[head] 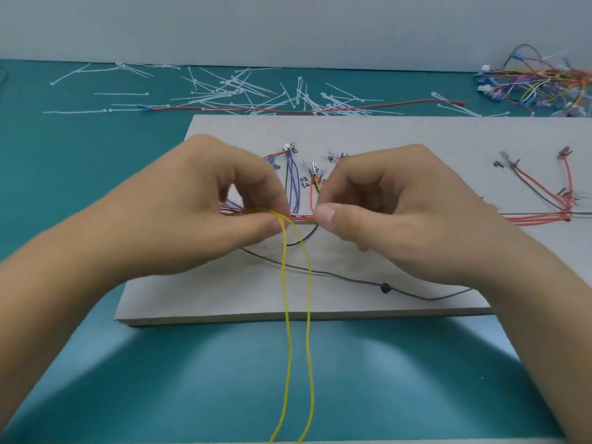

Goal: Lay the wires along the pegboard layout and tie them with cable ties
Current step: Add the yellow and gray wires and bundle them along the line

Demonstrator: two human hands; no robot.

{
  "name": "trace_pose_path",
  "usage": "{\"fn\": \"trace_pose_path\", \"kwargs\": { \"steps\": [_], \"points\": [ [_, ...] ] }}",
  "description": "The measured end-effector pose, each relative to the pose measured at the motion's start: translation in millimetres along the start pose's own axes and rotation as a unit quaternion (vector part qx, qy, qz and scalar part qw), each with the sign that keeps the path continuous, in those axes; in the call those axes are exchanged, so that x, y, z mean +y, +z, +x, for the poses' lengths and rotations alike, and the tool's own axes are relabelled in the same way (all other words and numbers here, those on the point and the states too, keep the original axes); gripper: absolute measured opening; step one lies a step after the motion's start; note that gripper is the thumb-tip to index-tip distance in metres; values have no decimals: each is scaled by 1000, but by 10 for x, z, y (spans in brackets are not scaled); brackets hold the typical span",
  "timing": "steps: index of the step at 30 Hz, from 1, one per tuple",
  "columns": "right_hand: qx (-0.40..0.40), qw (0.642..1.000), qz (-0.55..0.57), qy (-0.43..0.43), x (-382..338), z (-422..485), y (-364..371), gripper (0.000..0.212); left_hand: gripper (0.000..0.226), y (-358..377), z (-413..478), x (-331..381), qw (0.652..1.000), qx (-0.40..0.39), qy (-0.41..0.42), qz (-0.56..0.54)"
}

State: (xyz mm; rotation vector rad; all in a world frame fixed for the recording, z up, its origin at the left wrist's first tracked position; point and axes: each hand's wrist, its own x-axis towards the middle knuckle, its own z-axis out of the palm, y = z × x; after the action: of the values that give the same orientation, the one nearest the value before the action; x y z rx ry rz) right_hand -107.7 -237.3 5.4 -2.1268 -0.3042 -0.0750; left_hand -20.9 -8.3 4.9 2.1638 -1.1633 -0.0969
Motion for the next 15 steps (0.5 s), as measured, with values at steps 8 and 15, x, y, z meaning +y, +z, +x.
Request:
{"fn": "trace_pose_path", "kwargs": {
  "steps": [8,15],
  "points": [
    [-43,992,76,88,5,-22,51,36,13,63,371,95,996,-38,-51,-60],
    [10,994,40,99,28,23,31,19,5,10,369,30,992,-34,-68,-96]
  ]
}}
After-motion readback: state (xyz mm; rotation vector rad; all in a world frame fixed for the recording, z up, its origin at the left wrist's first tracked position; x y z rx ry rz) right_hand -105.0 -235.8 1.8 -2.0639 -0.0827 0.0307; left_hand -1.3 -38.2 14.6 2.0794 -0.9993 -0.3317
